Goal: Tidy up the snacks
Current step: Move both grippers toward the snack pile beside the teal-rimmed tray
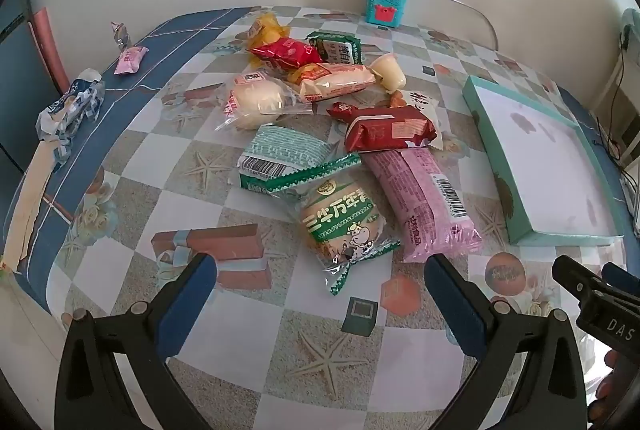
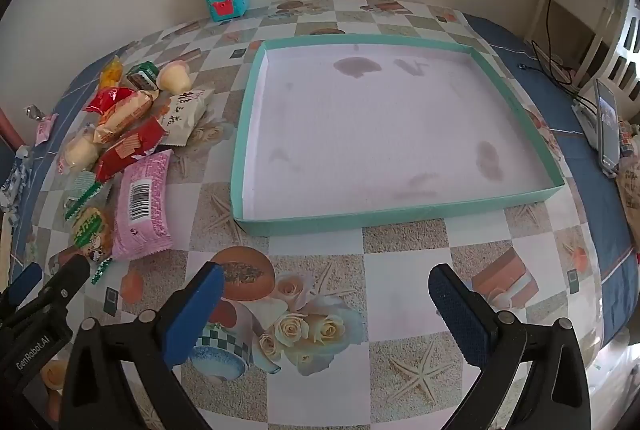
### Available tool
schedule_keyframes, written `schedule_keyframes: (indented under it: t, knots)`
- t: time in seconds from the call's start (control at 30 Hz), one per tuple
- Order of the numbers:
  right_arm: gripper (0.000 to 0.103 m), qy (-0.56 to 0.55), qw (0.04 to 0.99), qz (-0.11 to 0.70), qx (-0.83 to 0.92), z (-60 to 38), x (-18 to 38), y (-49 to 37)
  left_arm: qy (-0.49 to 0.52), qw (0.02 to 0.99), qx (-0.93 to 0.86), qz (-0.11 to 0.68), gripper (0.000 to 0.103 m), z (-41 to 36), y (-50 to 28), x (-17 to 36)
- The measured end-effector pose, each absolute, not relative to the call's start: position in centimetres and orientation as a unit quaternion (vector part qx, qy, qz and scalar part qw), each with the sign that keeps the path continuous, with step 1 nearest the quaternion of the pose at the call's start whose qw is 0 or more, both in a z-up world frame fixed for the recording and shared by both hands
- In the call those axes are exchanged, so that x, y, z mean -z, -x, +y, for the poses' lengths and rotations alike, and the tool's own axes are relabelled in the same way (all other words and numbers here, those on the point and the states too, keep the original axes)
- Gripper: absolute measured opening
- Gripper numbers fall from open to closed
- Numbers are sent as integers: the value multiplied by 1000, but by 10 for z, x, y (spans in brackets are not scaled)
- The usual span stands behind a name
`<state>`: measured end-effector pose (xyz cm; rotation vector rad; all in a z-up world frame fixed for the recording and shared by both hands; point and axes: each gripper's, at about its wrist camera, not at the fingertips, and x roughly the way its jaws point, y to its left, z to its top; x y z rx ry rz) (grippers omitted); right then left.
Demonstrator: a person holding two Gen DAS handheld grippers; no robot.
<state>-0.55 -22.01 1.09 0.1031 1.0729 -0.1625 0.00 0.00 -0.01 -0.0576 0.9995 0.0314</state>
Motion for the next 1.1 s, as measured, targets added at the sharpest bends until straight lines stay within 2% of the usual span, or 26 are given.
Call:
schedule_keyframes:
  t: [0.93, 1.1]
  knots:
    - [103, -47, 855, 511, 78, -219, -10, 4, 54, 874, 6, 483, 103, 3, 0, -1]
    - [103, -46, 855, 511, 78, -218, -9, 2, 33, 879, 2, 476, 103, 0, -1, -1]
